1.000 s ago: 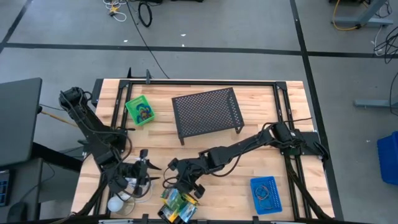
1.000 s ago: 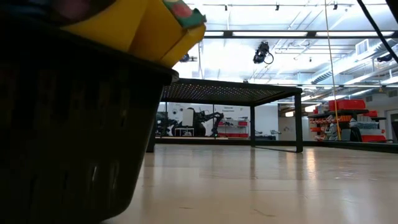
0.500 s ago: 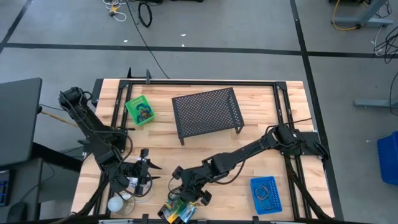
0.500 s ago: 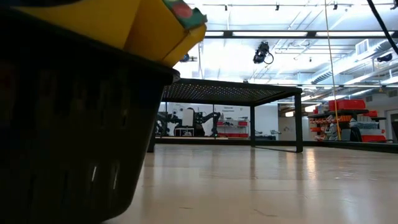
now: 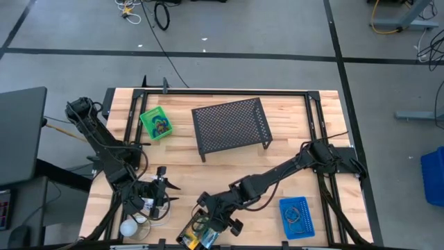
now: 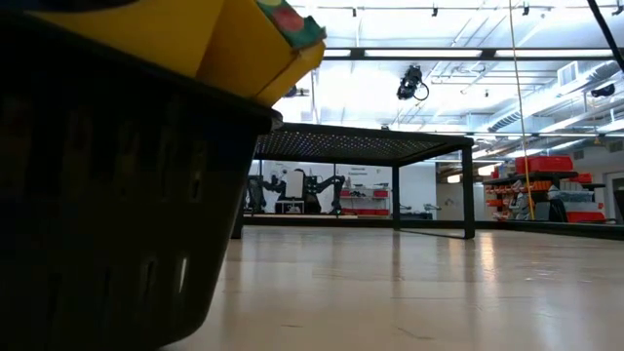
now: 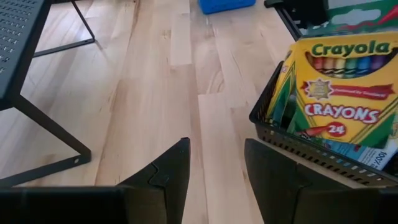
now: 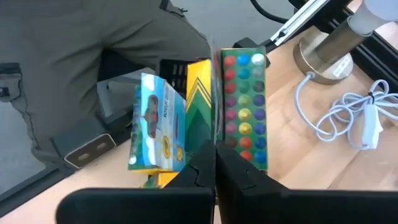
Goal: Pick & Place Office Desk Supplies
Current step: Put the yellow crayon box into the black bin
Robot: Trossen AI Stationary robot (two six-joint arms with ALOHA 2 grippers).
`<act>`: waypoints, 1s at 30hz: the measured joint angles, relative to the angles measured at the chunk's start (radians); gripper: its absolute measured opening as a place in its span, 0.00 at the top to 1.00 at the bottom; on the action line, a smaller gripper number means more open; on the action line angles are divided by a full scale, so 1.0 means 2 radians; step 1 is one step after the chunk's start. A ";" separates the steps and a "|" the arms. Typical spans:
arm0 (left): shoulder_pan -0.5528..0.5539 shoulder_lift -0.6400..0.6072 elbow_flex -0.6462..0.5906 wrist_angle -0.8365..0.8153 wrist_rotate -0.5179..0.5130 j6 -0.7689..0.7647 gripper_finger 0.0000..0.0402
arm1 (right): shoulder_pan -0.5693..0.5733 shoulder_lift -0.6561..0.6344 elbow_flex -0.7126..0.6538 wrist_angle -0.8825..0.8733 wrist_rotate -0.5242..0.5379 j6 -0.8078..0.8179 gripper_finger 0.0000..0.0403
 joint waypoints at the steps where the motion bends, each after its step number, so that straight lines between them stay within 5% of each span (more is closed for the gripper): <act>1: 0.000 0.000 0.000 0.000 0.000 0.000 0.60 | 0.000 0.000 0.000 -0.001 -0.001 0.000 1.00; 17: 0.000 0.000 0.000 -0.004 0.000 0.003 0.60 | 0.000 0.002 0.000 -0.007 -0.035 -0.001 1.00; 30: 0.000 0.000 0.000 -0.004 0.000 0.003 0.60 | 0.003 0.003 0.000 -0.001 0.026 0.003 0.95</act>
